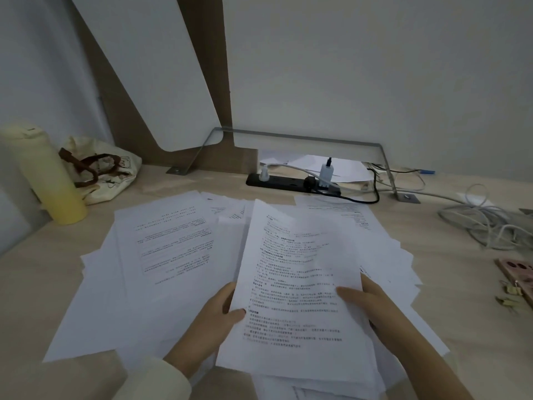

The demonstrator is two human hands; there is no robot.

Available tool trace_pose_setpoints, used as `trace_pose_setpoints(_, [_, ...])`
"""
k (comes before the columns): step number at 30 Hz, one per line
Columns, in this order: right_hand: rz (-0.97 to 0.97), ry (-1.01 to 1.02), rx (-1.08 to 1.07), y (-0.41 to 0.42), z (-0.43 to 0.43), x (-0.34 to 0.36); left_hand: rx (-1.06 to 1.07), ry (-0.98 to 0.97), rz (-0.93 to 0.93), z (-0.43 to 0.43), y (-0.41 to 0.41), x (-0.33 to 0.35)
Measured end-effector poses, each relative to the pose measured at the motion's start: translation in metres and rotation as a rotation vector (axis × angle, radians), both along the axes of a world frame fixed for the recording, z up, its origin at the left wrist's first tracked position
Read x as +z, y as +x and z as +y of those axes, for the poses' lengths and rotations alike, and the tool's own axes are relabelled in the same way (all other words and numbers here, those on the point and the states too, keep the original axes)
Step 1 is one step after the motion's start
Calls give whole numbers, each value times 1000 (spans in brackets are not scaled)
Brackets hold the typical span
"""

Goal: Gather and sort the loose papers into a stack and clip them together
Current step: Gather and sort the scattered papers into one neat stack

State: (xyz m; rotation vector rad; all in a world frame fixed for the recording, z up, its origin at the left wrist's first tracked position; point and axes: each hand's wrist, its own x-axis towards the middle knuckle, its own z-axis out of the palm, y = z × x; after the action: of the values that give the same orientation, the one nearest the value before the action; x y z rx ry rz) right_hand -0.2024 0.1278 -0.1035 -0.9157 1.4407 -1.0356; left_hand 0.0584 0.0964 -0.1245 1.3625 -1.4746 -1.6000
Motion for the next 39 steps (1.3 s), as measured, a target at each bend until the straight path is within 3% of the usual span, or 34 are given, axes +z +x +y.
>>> trace_pose_setpoints(5, [-222, -59, 66, -3, 3, 15, 173, -104, 84, -7, 9, 10])
trace_pose_setpoints(11, [-278, -35, 201, 19, -5, 26, 173, 119, 453, -10, 13, 25])
trace_pose_setpoints(18, [50, -72, 261, 76, -25, 26, 337, -13, 303, -16, 59, 25])
trace_pose_setpoints(24, [77, -68, 412, 118, -44, 22, 459, -7, 217, -17, 110, 13])
trace_pose_setpoints(29, [379, -30, 53, 92, -63, 13, 595, -117, -1, -17, 141, 3])
trace_pose_setpoints(34, [492, 164, -260, 33, -61, 6, 610, -151, -166, -9, 141, -10])
trace_pose_setpoints(39, [309, 213, -309, 13, -57, 1, 611, -163, -219, -4, 138, -11])
